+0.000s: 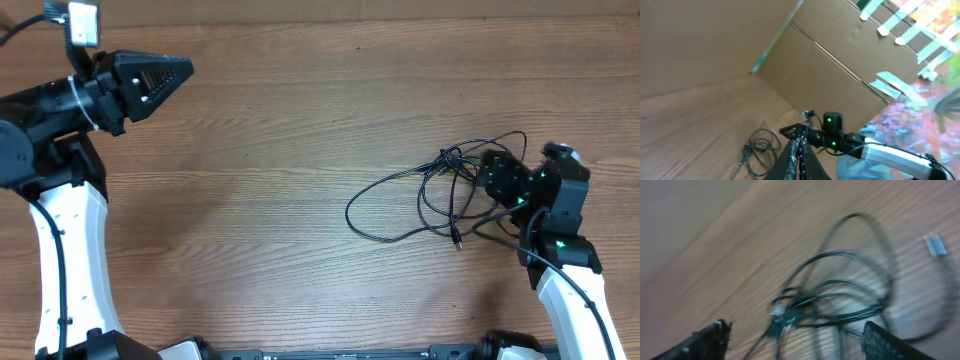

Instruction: Untangle cables

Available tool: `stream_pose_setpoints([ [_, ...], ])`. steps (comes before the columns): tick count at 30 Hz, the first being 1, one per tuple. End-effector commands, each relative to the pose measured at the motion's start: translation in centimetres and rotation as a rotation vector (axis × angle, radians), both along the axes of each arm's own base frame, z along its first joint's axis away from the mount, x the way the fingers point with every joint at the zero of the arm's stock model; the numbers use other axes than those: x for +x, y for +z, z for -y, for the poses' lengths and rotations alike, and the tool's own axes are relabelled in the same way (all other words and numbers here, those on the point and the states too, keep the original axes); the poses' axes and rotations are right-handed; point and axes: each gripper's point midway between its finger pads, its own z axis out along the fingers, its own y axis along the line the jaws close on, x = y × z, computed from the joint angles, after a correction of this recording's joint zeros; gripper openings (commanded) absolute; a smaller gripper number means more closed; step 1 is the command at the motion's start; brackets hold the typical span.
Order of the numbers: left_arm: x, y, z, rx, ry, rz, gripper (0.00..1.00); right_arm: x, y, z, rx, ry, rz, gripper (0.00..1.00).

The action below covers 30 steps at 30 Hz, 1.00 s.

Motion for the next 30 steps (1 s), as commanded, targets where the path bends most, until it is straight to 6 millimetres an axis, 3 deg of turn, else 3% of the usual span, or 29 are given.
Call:
stream_pose_setpoints([
  [1, -0.6, 0.5, 1.9, 0.014, -0.057, 0.044, 0.04, 0.0, 1.3, -4.5, 0.075, 0.274, 0.062, 0.84],
  [5, 0.4, -0.7, 3.9, -0.029, -0.088, 0.016, 0.04, 0.7, 0.7, -5.7, 0.05, 0.369, 0.077, 0.83],
  [8, 3.3, -2.9, 5.2, -0.111, -0.019, -0.113, 0.05, 2.0, -0.2, -6.2, 0.086, 0.369, 0.077, 0.82],
  [10, 6.1, -5.9, 6.2, -0.121, 0.099, -0.226, 0.06, 3.0, -0.5, -6.9, 0.095, 0.389, 0.08, 0.81],
  [13, 9.4, -12.1, 7.1, -0.014, 0.37, -0.385, 0.13, 4.5, -0.6, -7.6, 0.051, 0.443, 0.069, 0.81],
  [16, 10.1, -16.4, 8.5, 0.151, 0.557, -0.438, 0.21, 5.9, -1.3, -7.0, -0.051, 0.456, -0.004, 0.78],
  [19, 9.7, -18.1, 10.3, 0.282, 0.629, -0.39, 0.29, 6.8, -3.3, -6.4, -0.211, 0.489, -0.102, 0.76],
  [25, 9.1, -19.4, 11.6, 0.388, 0.699, -0.354, 0.41, 6.5, -8.0, -6.5, -0.355, 0.535, -0.235, 0.75],
  [28, 8.8, -19.7, 11.7, 0.402, 0.696, -0.36, 0.43, 6.3, -10.5, -6.3, -0.39, 0.55, -0.296, 0.68],
  [30, 8.7, -20.0, 11.7, 0.412, 0.696, -0.371, 0.44, 6.2, -12.4, -5.9, -0.396, 0.546, -0.339, 0.53],
])
